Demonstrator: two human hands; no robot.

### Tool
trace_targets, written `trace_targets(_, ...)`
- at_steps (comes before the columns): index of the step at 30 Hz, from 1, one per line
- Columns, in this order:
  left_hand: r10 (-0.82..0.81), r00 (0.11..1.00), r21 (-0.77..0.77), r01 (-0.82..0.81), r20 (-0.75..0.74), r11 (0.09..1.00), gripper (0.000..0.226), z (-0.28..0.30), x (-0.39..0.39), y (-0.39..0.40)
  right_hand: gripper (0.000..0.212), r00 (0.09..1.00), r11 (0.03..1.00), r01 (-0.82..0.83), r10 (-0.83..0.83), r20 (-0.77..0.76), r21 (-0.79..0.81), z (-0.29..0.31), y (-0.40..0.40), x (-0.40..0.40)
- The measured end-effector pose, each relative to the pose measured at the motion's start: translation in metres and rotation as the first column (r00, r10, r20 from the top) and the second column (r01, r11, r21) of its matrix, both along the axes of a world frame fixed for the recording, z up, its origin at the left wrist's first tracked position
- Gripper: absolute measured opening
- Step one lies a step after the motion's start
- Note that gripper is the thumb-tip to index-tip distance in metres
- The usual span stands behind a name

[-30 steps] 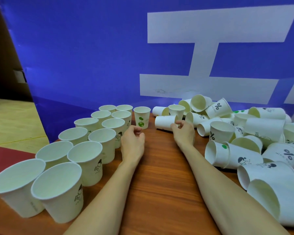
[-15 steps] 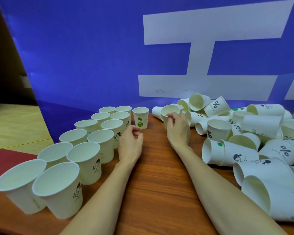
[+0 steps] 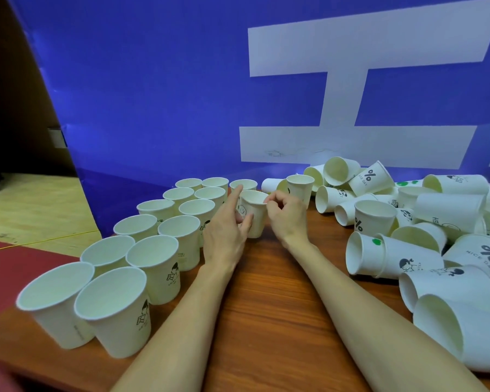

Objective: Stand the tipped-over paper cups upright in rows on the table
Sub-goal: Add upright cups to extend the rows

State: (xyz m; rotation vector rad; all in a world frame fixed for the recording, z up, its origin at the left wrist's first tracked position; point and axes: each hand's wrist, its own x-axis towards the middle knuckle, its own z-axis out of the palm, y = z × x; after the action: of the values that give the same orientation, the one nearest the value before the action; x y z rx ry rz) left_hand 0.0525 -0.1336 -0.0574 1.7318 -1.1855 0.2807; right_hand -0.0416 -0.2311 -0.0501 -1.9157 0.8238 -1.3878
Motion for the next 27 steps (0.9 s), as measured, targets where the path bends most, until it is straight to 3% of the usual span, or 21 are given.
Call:
trace_targets(5, 0.017, 0.999, 0.035, -0.019, 0.04, 0.999, 0.038, -0.002, 0.0, -0.002, 0.02, 0.998, 0.999, -0.048, 0.049, -0.048, 0.024, -0.005, -0.002, 0.004)
trace_targets(8, 0.015, 0.999, 0.018, -0.014, -0.049, 1.0, 0.043, -0.004, 0.002, -0.005, 0.018, 0.993, 0.996, -0.062, 0.068, -0.094, 0.057, -0.009, -0.003, 0.005)
trace_targets(15, 0.043, 0.99, 0.042, -0.038, -0.131, 0.998, 0.057, -0.008, 0.004, -0.006, 0.052, 0.983, 0.985, -0.09, 0.111, -0.145, 0.145, -0.01, -0.002, 0.007)
trace_targets(18, 0.039, 0.987, 0.062, -0.029, -0.154, 0.998, 0.059, -0.011, 0.004, -0.008, 0.05, 0.97, 0.966, -0.127, 0.168, -0.174, 0.225, -0.01, -0.001, 0.007)
trace_targets(27, 0.049, 0.979, 0.114, -0.027, -0.198, 0.993, 0.065, -0.016, 0.01, -0.011, 0.046, 0.956, 0.965, -0.114, 0.171, -0.237, 0.234, -0.013, -0.003, 0.008)
